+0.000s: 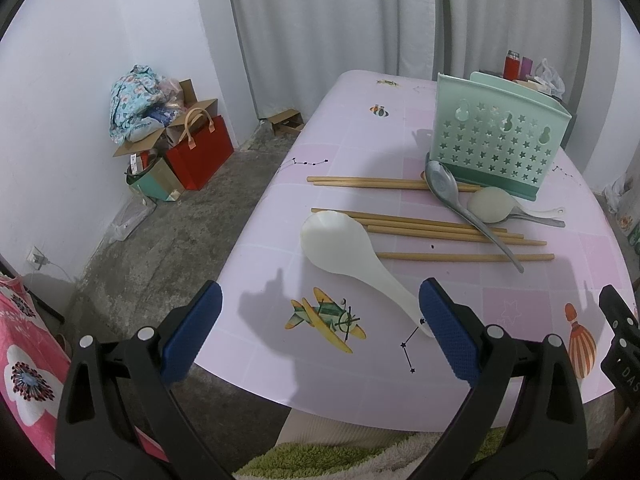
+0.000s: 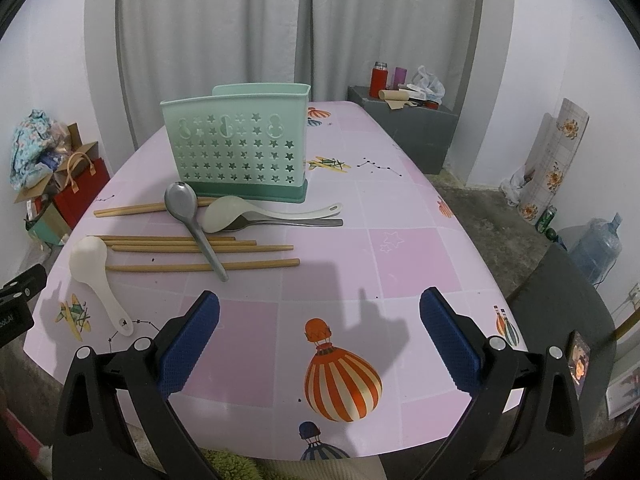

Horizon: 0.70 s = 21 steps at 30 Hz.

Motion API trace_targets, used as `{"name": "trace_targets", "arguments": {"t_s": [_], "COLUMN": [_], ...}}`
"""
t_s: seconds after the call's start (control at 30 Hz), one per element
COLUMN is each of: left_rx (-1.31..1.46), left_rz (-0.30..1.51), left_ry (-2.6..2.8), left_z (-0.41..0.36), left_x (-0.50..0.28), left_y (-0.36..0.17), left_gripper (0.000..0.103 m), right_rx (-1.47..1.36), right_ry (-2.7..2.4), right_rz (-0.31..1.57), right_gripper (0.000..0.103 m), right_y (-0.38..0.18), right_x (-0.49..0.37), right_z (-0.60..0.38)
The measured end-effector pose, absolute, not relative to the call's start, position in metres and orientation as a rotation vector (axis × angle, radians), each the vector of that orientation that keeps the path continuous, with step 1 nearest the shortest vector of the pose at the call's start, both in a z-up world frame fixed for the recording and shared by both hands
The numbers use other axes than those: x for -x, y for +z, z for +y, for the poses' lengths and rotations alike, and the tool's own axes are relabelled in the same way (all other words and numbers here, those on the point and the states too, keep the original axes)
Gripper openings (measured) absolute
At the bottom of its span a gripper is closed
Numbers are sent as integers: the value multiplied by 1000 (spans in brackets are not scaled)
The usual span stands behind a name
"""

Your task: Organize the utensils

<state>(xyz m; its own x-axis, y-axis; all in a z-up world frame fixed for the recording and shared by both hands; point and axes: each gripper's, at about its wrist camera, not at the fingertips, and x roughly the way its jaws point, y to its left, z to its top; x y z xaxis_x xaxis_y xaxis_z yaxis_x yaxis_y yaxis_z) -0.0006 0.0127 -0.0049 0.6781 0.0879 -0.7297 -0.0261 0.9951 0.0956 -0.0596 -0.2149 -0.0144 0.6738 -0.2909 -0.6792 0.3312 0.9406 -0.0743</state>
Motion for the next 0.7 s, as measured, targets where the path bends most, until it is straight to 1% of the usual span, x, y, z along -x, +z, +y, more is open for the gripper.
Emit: {"name": "trace_targets", "arguments": {"t_s": [0.33,0.53,0.7], "left_rx": [-71,-53,64], "left_rz": [802,780,762], "left_ry": [62,45,-101], "left_z": [14,29,52], "left_x": [2,-7,-17], "left_y": [-3,-3,-11], "left_gripper": [95,95,95], "right_rx": [-37,11,58], "right_ry": [-342,-266,-160], "right_rz": [742,668,622], "right_gripper": [98,98,98], "right_y": [-12,0,-1], "right_x": [56,46,31], "right_z": [-212,-204,-195]}}
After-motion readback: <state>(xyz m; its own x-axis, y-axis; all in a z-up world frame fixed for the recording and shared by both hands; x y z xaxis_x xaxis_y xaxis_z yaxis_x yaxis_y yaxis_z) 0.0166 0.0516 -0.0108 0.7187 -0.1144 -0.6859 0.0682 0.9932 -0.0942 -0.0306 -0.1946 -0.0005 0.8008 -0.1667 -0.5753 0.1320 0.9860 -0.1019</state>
